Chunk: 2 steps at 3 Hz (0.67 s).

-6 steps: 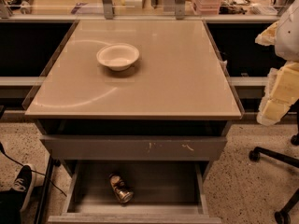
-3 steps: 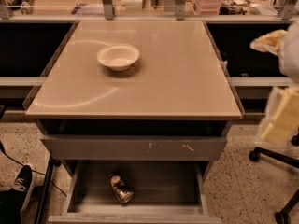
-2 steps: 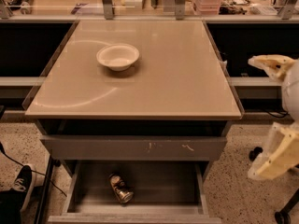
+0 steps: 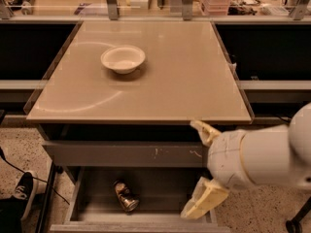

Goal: Pick orange can from middle drawer and place on counter

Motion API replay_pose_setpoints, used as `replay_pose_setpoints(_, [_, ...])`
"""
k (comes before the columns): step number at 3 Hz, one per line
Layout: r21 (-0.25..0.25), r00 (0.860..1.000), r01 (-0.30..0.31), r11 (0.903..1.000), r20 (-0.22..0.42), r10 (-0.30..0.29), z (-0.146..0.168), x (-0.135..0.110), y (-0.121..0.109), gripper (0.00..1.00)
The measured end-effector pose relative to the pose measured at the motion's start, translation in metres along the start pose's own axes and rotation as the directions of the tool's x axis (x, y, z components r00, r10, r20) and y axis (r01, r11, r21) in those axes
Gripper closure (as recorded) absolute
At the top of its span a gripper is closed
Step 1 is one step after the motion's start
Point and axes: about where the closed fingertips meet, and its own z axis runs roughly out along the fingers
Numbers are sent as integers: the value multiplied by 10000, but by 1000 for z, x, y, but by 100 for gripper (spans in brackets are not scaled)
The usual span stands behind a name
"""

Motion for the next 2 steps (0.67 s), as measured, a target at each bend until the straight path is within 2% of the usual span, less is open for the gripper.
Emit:
replay_pose_setpoints(1, [-1138, 9901, -959, 9889, 914, 1066, 99, 31, 35, 0])
replay_pose_setpoints(2, [-1652, 9794, -1543, 9741, 1046, 1728, 158, 53, 50, 0])
